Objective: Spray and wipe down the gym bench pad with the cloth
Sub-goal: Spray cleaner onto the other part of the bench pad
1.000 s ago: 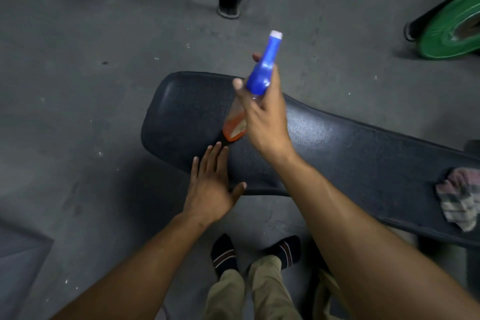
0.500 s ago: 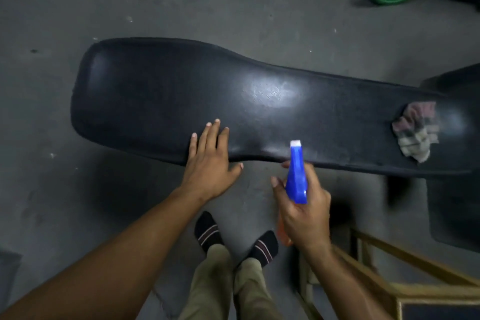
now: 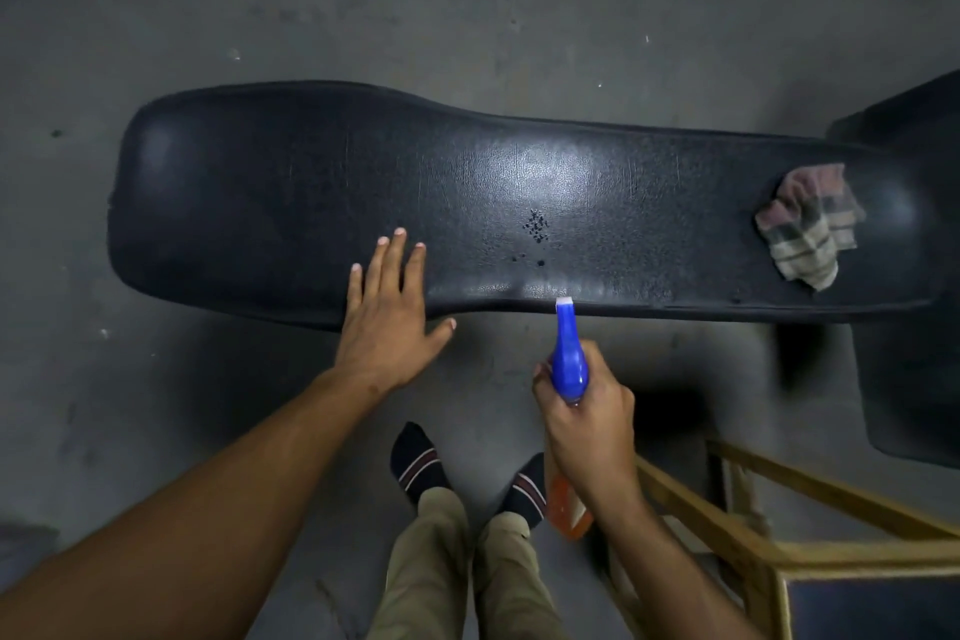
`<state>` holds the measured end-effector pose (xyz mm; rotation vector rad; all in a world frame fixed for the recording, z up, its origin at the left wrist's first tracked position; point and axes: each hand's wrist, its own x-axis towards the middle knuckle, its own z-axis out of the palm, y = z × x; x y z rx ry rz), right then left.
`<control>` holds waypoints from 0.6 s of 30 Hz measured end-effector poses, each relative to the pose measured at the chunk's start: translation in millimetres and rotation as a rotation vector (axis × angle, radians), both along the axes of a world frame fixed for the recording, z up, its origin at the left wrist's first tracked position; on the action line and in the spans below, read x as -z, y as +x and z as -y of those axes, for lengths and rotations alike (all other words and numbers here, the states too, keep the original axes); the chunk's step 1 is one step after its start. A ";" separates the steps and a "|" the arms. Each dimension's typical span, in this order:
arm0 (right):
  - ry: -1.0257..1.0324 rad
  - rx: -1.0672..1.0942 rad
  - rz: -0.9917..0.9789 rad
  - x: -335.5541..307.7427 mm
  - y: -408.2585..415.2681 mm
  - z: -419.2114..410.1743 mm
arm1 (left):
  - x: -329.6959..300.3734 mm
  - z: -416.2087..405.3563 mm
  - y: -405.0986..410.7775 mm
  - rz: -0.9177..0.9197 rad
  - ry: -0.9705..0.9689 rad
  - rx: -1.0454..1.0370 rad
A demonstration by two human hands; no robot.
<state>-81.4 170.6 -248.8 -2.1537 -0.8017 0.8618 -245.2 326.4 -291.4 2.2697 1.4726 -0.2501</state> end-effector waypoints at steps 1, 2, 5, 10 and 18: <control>0.002 0.009 -0.006 -0.5 1.0 -3.4 | -0.1 0.3 -0.4 0.006 0.001 -0.003; 0.005 0.011 -0.013 -1.6 1.5 -6.8 | 0.4 0.6 -0.8 0.011 0.001 -0.005; 0.014 -0.066 -0.006 -4.4 0.2 -15.5 | -0.1 0.1 -2.9 0.010 -0.004 -0.001; 0.031 -0.180 -0.025 -10.8 -14.5 -30.8 | -0.4 0.7 -14.7 0.004 -0.004 -0.015; 0.062 -0.221 -0.042 -12.5 -35.2 -47.0 | -2.8 -10.8 -51.5 -0.022 0.030 -0.106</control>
